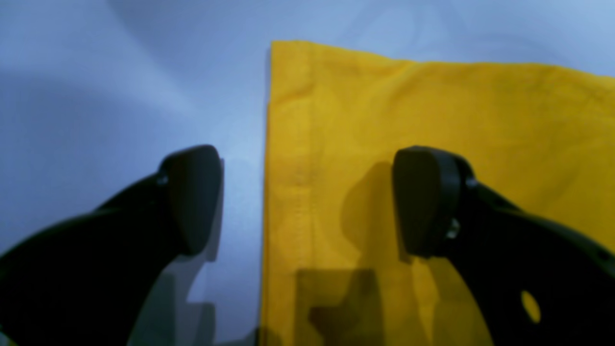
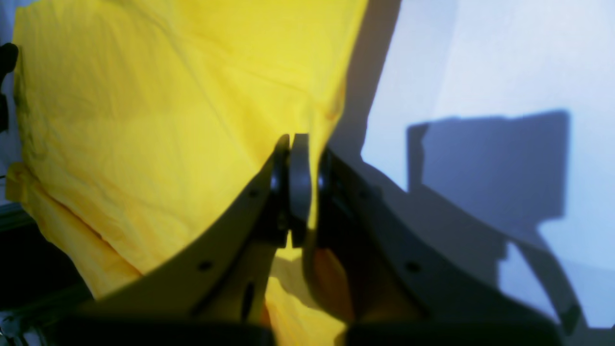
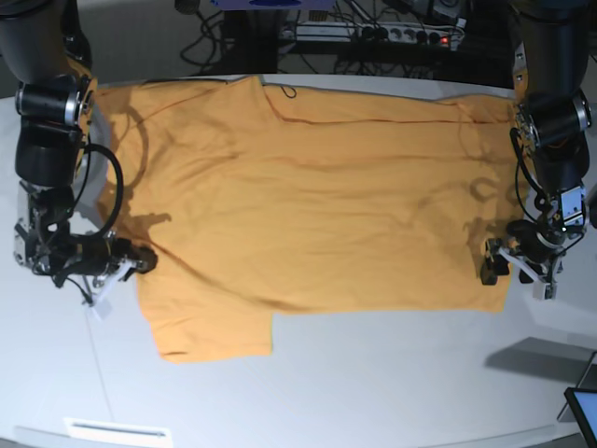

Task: Fold the T-shirt properly
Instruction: 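Bring the left gripper to the other hem corner and pinch it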

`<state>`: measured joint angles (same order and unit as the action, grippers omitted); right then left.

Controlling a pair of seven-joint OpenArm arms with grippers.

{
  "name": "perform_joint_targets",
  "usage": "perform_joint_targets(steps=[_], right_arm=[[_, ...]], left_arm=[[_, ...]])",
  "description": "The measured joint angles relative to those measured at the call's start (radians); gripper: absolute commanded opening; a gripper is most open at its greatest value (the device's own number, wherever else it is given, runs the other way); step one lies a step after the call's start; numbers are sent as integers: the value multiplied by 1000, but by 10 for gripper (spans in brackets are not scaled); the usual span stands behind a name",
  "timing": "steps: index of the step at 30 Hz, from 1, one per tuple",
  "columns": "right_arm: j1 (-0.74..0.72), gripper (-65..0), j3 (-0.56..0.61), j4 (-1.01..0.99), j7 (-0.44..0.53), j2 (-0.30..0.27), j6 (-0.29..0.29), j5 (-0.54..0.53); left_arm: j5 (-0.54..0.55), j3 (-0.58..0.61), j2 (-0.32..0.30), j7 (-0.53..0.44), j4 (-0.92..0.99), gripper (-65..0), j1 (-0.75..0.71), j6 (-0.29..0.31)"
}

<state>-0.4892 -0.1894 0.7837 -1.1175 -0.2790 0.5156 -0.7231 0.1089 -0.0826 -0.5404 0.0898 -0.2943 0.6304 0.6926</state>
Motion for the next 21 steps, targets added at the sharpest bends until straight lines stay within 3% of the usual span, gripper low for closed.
perform_joint_targets(steps=[10,21], right_arm=[[2,-646,0,2,2,0,0,3],[7,-646,0,2,10,0,0,0]], left_arm=[[22,-4,55,-29,-42,-106,-32,-14],[26,-8,76,-16,-46,-113,-27,-14]])
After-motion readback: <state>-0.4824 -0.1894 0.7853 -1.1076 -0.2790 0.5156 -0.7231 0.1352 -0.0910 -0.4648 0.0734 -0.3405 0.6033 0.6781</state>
